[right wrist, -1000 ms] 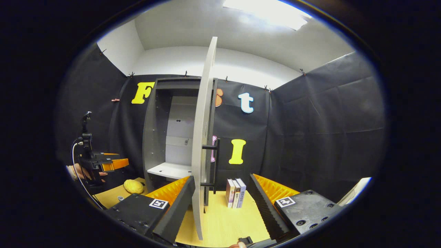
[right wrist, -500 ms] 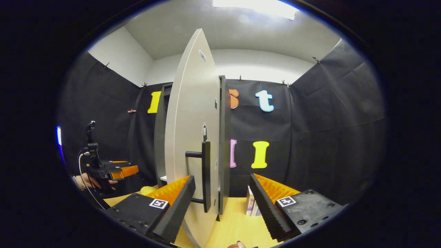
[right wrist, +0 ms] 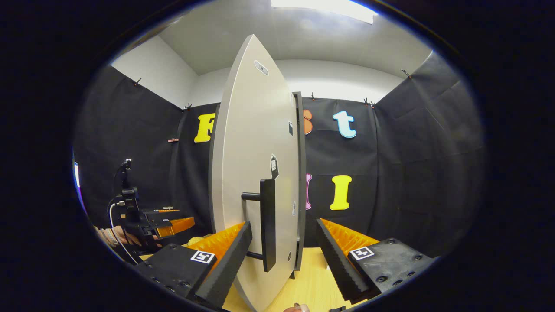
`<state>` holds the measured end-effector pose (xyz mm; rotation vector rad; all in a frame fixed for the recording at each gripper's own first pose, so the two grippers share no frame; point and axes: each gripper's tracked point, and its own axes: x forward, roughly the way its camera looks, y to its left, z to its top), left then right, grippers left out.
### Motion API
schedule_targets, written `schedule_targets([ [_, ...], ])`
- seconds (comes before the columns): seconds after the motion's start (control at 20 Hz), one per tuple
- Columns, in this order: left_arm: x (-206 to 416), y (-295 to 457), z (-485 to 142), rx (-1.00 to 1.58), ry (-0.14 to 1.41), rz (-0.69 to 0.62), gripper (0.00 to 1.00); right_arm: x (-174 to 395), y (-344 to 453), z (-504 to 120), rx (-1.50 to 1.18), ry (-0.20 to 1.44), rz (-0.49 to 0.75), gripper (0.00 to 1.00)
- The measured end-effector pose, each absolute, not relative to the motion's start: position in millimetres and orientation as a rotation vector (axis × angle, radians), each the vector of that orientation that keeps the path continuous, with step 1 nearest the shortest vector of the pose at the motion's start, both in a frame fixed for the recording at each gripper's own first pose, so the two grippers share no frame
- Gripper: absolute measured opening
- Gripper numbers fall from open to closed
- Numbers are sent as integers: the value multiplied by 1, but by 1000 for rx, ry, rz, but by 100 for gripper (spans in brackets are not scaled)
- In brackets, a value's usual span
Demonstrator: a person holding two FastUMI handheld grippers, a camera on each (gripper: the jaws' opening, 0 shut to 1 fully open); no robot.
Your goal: Open the cabinet door with the right hand, grasp the bottle in the cabinet with the left hand and place it on the coaster, then close the cabinet door with the right hand.
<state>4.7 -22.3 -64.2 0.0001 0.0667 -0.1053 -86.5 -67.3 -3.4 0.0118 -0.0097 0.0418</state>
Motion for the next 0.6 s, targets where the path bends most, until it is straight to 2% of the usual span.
schedule_targets([
  [0.3,2,30,-72,2,79,-154,98,-58,8,-13,13,-8,39,95],
  [0.6,-8,82,-68,30,73,-154,98,-26,85,-20,-15,-31,98,97],
])
